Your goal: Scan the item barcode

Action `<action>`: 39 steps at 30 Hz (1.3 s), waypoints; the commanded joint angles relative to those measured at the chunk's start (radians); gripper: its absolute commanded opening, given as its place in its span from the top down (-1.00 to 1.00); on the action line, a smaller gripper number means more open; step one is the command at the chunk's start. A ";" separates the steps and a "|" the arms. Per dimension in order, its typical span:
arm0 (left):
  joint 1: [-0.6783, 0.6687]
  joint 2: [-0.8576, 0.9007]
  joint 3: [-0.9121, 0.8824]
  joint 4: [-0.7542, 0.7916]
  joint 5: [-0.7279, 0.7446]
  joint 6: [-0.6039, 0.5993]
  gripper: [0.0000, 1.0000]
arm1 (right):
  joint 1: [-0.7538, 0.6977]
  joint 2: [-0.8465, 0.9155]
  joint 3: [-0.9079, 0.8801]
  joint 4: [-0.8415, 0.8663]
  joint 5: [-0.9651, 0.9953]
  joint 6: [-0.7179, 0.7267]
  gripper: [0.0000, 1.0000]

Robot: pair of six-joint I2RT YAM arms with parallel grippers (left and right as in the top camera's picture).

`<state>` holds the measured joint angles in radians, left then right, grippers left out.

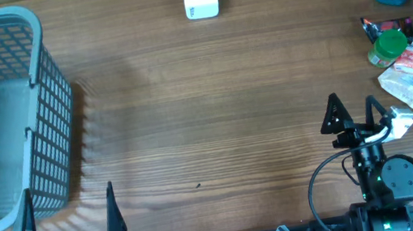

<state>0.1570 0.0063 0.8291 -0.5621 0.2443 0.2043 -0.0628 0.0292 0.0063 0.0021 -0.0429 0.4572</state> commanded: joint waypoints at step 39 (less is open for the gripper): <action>-0.184 -0.003 -0.766 0.513 -0.031 0.025 -1.00 | -0.004 0.005 -0.001 0.002 0.019 0.017 -1.00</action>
<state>-0.0208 0.0090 0.1150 -0.0757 0.2481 0.2298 -0.0628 0.0292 0.0063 -0.0002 -0.0402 0.4679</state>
